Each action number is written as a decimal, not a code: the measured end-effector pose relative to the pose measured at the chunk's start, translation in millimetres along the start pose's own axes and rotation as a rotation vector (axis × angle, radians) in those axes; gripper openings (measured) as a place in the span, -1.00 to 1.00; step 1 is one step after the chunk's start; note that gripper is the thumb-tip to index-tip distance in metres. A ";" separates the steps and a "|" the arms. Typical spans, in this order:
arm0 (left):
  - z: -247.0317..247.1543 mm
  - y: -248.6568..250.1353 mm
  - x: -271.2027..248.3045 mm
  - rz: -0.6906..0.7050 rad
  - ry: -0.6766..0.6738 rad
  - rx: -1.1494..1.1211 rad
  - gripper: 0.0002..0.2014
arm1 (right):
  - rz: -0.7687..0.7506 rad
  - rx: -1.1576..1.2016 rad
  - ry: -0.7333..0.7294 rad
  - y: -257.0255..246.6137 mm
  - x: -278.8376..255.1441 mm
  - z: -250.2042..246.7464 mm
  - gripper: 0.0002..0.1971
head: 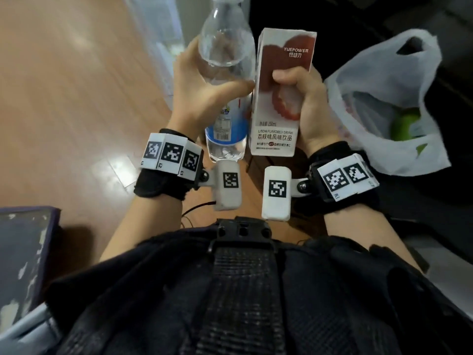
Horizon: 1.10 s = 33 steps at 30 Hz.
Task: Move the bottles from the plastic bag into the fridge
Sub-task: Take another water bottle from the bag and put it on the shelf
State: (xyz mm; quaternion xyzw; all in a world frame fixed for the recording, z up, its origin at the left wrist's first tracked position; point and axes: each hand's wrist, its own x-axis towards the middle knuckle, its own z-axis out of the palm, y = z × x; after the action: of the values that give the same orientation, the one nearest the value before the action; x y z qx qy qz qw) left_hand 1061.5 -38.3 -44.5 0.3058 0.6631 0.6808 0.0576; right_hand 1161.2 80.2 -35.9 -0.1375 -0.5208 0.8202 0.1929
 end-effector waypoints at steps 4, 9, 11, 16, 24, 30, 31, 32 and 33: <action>-80.6 -5.7 -6.0 -0.030 0.069 0.089 -0.60 | 0.032 0.020 -0.089 35.5 16.9 66.9 -0.83; -188.4 -17.6 -10.2 -0.058 0.162 0.230 -0.61 | 0.077 0.012 -0.092 80.9 37.8 163.5 -0.50; -224.0 -25.2 -8.8 -0.061 0.193 0.261 -0.60 | 0.072 0.016 -0.101 98.6 48.5 190.8 -0.66; -285.0 -43.2 7.8 -0.074 0.265 0.333 -0.53 | 0.063 0.018 -0.121 123.4 82.7 236.7 -0.80; -336.2 -83.2 84.4 -0.122 0.318 0.357 -0.51 | 0.031 -0.024 -0.133 152.1 180.4 283.0 -0.75; -364.0 -106.8 171.5 -0.063 0.294 0.383 -0.43 | -0.019 -0.069 -0.125 152.1 263.9 312.2 -0.75; -367.2 -109.3 184.6 -0.063 0.284 0.386 -0.43 | -0.024 -0.097 -0.113 151.2 275.3 315.4 -0.72; -369.0 -110.4 196.3 -0.055 0.267 0.385 -0.44 | -0.035 -0.125 -0.104 150.6 284.2 317.2 -0.69; -370.7 -111.5 207.3 -0.044 0.246 0.381 -0.45 | -0.045 -0.129 -0.092 149.9 292.0 318.2 -0.68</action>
State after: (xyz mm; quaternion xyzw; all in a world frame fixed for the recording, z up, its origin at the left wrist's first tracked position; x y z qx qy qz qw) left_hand 675.1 -246.9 -54.0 0.2114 0.7881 0.5742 -0.0677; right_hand 740.3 -97.9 -45.6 -0.1002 -0.5839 0.7857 0.1779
